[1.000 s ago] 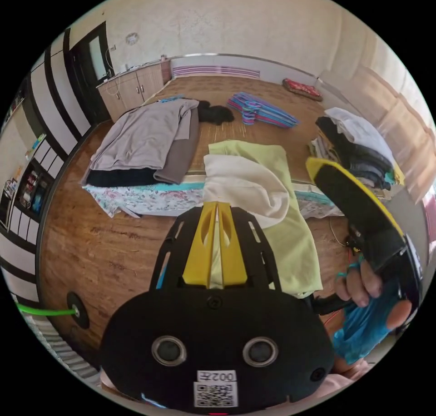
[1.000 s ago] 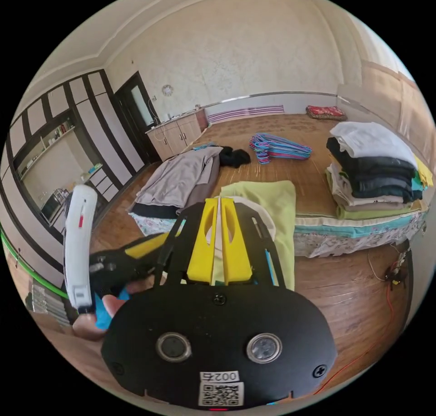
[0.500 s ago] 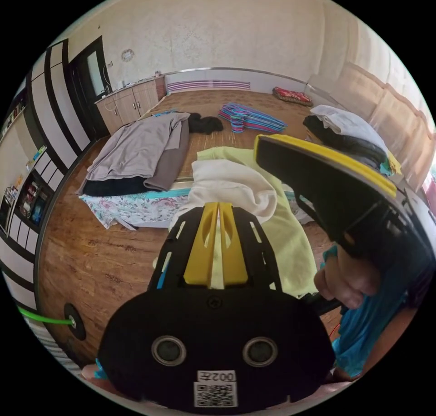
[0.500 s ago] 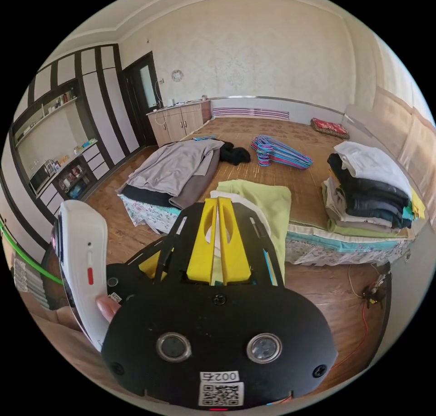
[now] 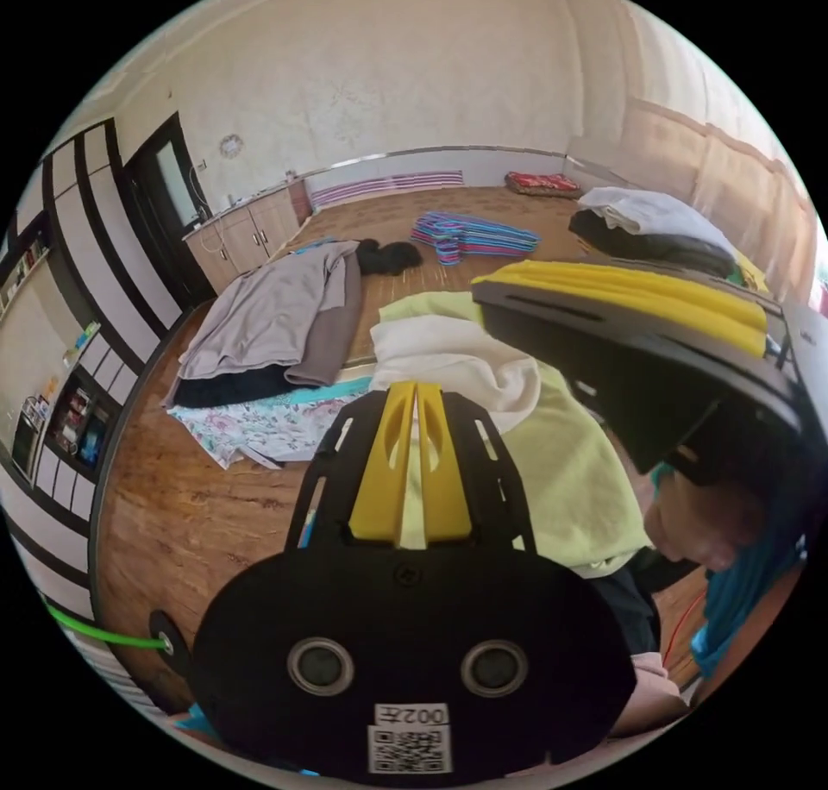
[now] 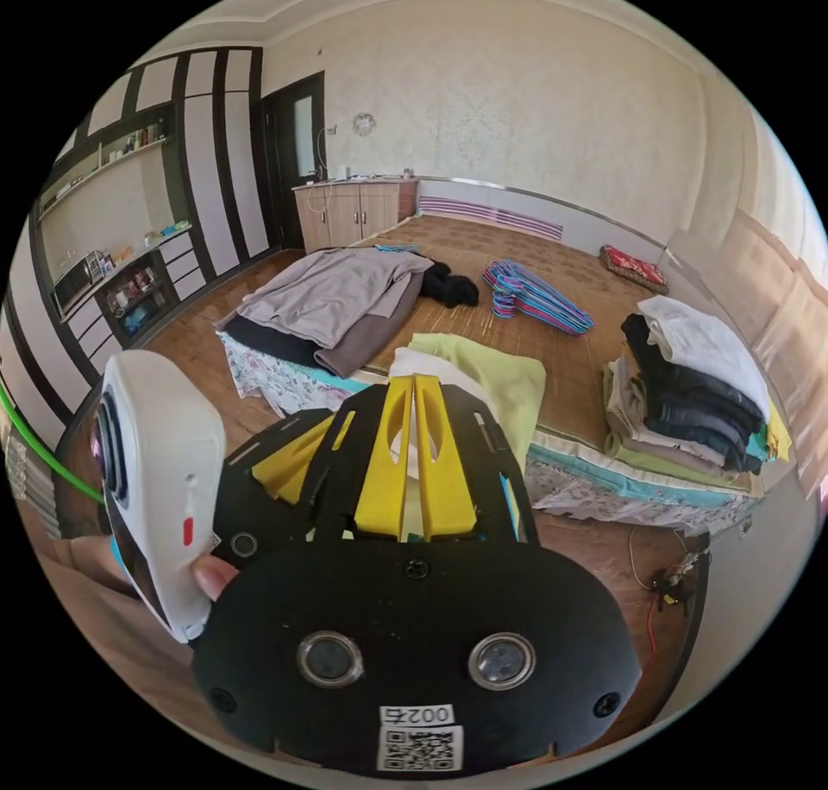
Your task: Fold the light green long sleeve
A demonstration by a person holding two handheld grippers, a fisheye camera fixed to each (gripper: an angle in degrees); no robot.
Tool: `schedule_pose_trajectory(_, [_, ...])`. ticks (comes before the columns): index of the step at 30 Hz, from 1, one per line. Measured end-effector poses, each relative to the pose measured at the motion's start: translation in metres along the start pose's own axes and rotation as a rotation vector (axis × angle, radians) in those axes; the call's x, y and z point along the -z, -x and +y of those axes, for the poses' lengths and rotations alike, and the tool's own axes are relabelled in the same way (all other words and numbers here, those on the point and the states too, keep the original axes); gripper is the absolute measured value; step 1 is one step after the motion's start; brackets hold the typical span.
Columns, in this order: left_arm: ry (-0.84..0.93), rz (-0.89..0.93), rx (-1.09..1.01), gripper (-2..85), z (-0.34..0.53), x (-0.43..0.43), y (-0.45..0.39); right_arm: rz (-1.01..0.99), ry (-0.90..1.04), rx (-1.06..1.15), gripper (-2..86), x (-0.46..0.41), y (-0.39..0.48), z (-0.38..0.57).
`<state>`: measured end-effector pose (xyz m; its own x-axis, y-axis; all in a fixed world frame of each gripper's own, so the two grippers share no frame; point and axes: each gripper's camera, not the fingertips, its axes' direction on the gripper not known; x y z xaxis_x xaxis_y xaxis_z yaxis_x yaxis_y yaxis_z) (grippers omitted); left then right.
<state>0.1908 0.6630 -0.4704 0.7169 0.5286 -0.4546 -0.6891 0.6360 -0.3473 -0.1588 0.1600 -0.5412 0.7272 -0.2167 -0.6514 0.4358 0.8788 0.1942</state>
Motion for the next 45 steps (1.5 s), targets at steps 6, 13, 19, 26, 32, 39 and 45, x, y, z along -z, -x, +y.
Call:
schedule_pose_trajectory(6, [0.077, 0.083, -0.008, -1.0, -0.006, -0.004, -0.007, -0.028, 0.013, -0.066, -0.9, -0.007, -0.005, 0.005])
schedule_pose_trajectory(13, [0.079, 0.058, 0.054, -1.0, -0.014, -0.003, 0.001, -0.107, 0.072, 0.075, -0.6, -0.011, -0.026, 0.046])
schedule_pose_trajectory(19, [0.16, 0.104, 0.085, -1.0, -0.026, -0.009, 0.011, -0.386, 0.21, 0.279, 5.3, -0.021, -0.033, 0.102])
schedule_pose_trajectory(26, [0.183, 0.122, 0.128, -1.0, -0.034, -0.014, 0.03, -0.382, 0.272, 0.445, 13.4, -0.042, -0.003, 0.136])
schedule_pose_trajectory(32, [0.214, 0.105, 0.111, -1.0, -0.041, -0.021, 0.042, -0.276, 0.283, 0.558, 13.9, -0.059, 0.019, 0.148])
schedule_pose_trajectory(39, [0.097, 0.17, -0.011, -1.0, -0.051, -0.022, 0.063, -0.24, 0.265, 0.58, 11.6, -0.058, 0.018, 0.156])
schedule_pose_trajectory(45, [0.006, 0.221, -0.22, -1.0, -0.059, -0.024, 0.074, -0.237, 0.252, 0.593, 6.7, -0.057, 0.02, 0.156])
